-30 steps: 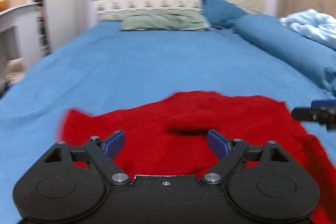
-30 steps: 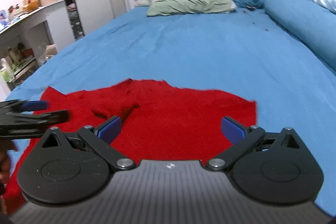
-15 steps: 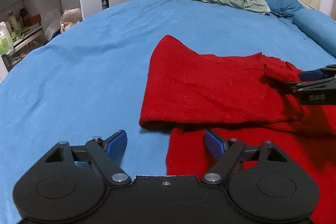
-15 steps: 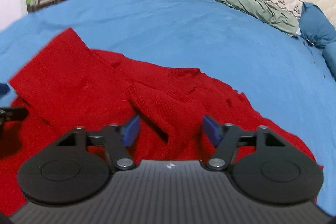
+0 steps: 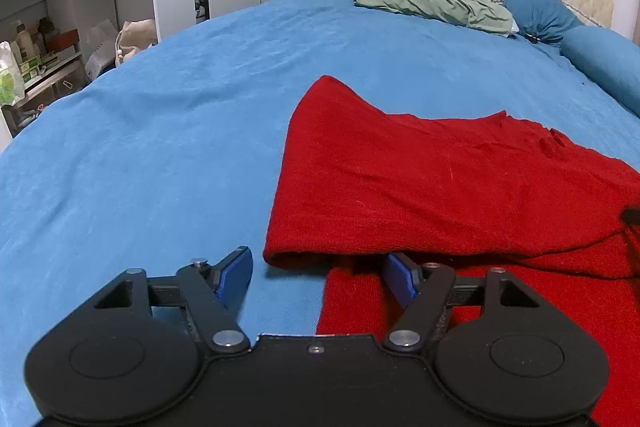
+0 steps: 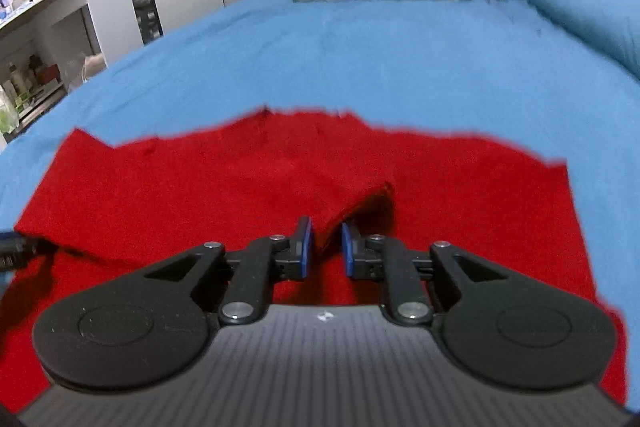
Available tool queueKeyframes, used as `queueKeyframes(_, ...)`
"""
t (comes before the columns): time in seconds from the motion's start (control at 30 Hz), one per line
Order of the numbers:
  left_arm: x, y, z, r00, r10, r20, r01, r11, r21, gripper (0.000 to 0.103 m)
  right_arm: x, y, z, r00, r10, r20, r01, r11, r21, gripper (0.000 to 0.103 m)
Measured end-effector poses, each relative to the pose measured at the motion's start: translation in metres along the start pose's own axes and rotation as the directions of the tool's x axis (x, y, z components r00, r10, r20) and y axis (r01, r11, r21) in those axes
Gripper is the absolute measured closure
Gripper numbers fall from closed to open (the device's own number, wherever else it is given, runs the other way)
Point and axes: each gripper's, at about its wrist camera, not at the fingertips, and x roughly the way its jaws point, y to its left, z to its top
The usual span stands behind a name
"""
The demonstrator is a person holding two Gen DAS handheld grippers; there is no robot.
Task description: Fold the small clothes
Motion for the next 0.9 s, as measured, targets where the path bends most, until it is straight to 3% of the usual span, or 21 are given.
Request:
queueKeyframes(0.07, 0.001, 0.0, 0.001, 1.0, -0.003, 0.0, 0.003, 1.0, 0.002, 0.028, 0.001, -0.003, -0.002, 1.0, 0.013, 0.016, -0.013, 1.0, 0.018, 0.064)
queueKeyframes(0.17, 0.002, 0.003, 0.0, 1.0, -0.008, 0.002, 0.008, 1.0, 0.009, 0.028, 0.001, -0.008, 0.002, 0.999, 0.023, 0.041, -0.026, 0.998, 0.06, 0.038)
queueKeyframes(0.27, 0.002, 0.003, 0.001, 1.0, -0.007, 0.0, 0.007, 1.0, 0.01, 0.028, 0.005, -0.018, 0.005, 0.999, 0.027, 0.04, -0.03, 0.995, 0.093, 0.036)
queueKeyframes(0.43, 0.003, 0.0, 0.002, 1.0, 0.016, 0.004, -0.016, 1.0, 0.002, 0.028, 0.011, -0.023, 0.008, 0.999, 0.028, 0.041, -0.032, 0.995, 0.091, 0.041)
queueKeyframes(0.6, 0.004, 0.0, 0.003, 1.0, 0.015, 0.005, -0.015, 1.0, 0.001, 0.028, 0.014, -0.02, 0.013, 0.998, 0.022, 0.054, -0.026, 0.997, 0.072, 0.055)
queueKeyframes(0.8, 0.005, 0.0, 0.004, 1.0, 0.014, 0.006, -0.014, 1.0, 0.001, 0.028, 0.022, -0.017, 0.018, 0.998, 0.026, 0.048, -0.03, 0.997, 0.068, 0.057)
queueKeyframes(0.83, 0.005, 0.0, 0.004, 1.0, 0.014, 0.006, -0.014, 1.0, 0.001, 0.028, 0.023, -0.016, 0.02, 0.998, 0.031, 0.046, -0.034, 0.998, 0.061, 0.062)
queueKeyframes(0.87, 0.005, 0.001, 0.004, 1.0, 0.013, 0.007, -0.013, 1.0, 0.0, 0.028, 0.023, -0.015, 0.023, 0.998, 0.031, 0.048, -0.034, 0.998, 0.048, 0.08)
queueKeyframes(0.9, 0.006, 0.001, 0.005, 1.0, 0.012, 0.006, -0.012, 1.0, -0.001, 0.028, 0.021, -0.015, 0.026, 0.998, 0.034, 0.054, -0.036, 0.999, 0.039, 0.083)
